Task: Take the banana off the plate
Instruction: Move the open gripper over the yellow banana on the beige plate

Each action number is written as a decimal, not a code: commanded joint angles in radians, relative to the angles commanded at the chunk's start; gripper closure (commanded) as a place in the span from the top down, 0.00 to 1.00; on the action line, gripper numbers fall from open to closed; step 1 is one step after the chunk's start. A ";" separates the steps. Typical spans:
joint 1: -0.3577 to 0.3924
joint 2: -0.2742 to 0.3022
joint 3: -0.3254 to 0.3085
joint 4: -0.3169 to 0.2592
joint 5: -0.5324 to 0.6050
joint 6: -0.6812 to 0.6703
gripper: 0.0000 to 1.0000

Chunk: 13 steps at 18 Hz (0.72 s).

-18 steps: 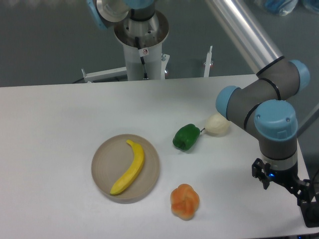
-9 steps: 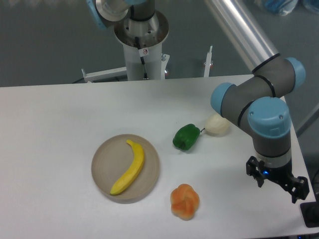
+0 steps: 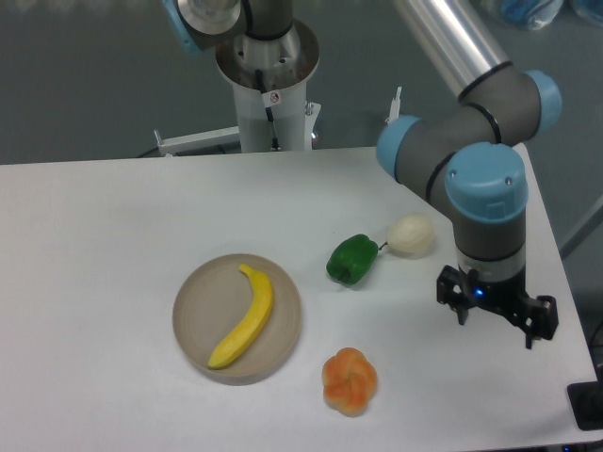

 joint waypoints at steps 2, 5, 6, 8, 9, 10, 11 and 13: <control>-0.026 0.026 -0.023 -0.025 0.000 -0.069 1.00; -0.051 0.069 -0.096 -0.039 -0.017 -0.135 1.00; -0.058 0.080 -0.124 -0.032 -0.034 -0.144 1.00; -0.078 0.087 -0.153 -0.032 -0.080 -0.211 1.00; -0.092 0.087 -0.181 -0.029 -0.101 -0.263 1.00; -0.112 0.094 -0.222 -0.019 -0.121 -0.332 1.00; -0.129 0.097 -0.239 0.003 -0.130 -0.366 1.00; -0.170 0.094 -0.290 0.079 -0.156 -0.474 1.00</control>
